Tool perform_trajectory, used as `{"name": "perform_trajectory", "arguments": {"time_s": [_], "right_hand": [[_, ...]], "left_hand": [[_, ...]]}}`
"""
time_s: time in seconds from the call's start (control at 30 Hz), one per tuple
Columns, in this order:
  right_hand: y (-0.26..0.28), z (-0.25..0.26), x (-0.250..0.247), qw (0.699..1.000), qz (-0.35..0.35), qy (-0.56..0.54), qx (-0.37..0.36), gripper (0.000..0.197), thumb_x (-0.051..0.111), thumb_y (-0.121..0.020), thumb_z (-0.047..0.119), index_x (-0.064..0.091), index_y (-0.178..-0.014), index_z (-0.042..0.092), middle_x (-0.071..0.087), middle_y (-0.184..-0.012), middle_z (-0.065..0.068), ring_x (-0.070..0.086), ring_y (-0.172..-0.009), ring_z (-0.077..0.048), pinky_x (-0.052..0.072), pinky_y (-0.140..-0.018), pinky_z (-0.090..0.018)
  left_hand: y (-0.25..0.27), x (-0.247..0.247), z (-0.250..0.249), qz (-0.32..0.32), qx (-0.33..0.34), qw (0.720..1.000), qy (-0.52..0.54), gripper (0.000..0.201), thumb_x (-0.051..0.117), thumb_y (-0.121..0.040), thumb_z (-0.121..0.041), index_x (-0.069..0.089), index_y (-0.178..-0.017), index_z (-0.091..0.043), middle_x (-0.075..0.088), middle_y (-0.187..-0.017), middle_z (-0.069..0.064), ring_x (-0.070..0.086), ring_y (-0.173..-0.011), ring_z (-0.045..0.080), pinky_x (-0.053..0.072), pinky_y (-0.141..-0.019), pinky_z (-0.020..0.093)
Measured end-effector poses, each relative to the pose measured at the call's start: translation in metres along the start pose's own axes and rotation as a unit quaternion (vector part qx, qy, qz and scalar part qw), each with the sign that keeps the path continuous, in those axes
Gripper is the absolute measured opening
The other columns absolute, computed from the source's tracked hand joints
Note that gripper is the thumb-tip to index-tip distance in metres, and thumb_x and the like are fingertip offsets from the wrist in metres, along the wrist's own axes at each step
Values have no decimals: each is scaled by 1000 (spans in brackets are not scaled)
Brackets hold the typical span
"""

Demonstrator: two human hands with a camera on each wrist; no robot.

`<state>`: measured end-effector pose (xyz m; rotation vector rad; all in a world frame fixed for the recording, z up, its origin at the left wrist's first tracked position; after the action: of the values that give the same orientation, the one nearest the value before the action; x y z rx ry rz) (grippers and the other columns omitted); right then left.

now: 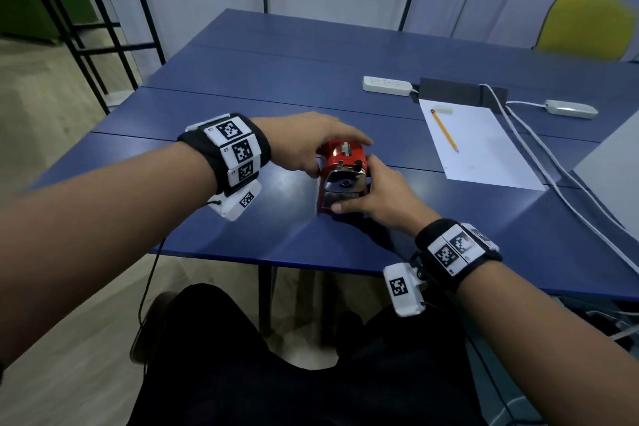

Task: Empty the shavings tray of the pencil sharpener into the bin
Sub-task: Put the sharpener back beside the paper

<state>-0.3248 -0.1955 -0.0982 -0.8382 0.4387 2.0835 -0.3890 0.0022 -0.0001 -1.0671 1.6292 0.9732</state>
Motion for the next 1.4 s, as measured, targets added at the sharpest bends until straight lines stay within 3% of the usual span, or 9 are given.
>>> {"name": "perform_trajectory", "arguments": {"time_s": [0.1,0.23,0.33,0.47,0.63,0.83,1.0,1.17,1.4], "right_hand": [[11,-21,-21,1000,-14,5,20,92,104,-63,41,55,-139,31,76,-123,12,72,-113,-15,59,-96,-41],[22,-39,-41,999,-1,-23,44,92,104,-65,35,54,-142,35,80,-114,11,77,-103,-11,63,-96,-54],[32,-32,-39,998,-31,-38,36,100,103,-68,35,48,-151,33,75,-113,15,74,-102,-4,62,-96,-38],[46,-18,-13,982,-158,-85,54,95,104,-63,45,52,-141,29,73,-110,18,67,-98,11,53,-81,-10],[42,-18,9,961,-252,-76,79,90,91,-58,65,54,-134,36,78,-114,11,76,-107,-16,65,-91,-44],[24,-19,-23,962,-254,-50,92,78,92,-64,49,60,-133,31,77,-104,12,75,-98,-13,63,-85,-33],[-17,-24,-76,952,-280,-62,111,50,91,-67,40,66,-109,28,75,-102,15,70,-96,-10,47,-74,-17],[-75,-39,-113,927,-337,-120,111,56,92,-66,38,66,-114,26,73,-101,18,69,-92,0,60,-88,-27],[-152,-66,-128,917,-363,-118,112,67,91,-65,41,61,-122,21,73,-110,5,73,-103,-22,63,-95,-41]], "left_hand": [[-2,9,-1,-12,-34,997,74,107,88,-81,-21,24,-165,-40,51,-156,1,67,-123,21,57,-105,42],[-6,29,-8,-9,-52,991,124,87,80,-92,-33,31,-165,-29,58,-154,1,71,-122,15,55,-104,30],[-13,47,-19,-17,-44,987,153,90,78,-93,-35,25,-166,-31,59,-151,1,74,-116,12,50,-104,28],[-24,62,-21,-76,-64,978,181,72,76,-94,-27,42,-157,-21,65,-143,3,70,-120,16,55,-106,39],[-29,59,-23,-85,-86,976,183,56,64,-98,-14,50,-152,-19,72,-132,1,71,-117,18,55,-103,39],[-36,49,-24,-79,-82,970,216,67,51,-101,-4,37,-162,-26,66,-146,6,67,-128,16,51,-107,31],[-39,35,-22,-100,-62,979,164,67,54,-105,-19,29,-167,-24,52,-161,-2,57,-142,11,43,-116,26],[-30,34,-18,-90,-59,986,125,65,55,-106,-30,30,-166,-28,52,-159,-9,56,-141,8,40,-118,29],[-27,43,1,-54,-79,990,104,65,54,-105,-38,28,-165,-38,53,-154,-20,52,-138,-2,41,-113,20]]}}
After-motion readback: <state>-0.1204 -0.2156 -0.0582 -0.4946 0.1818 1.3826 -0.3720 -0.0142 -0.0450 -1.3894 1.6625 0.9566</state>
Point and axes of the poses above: each hand's wrist, its own y-axis away from the middle knuckle, its own x-axis out of the palm, z = x × y, the point moved 1 cm from there along -y, towards the middle knuckle
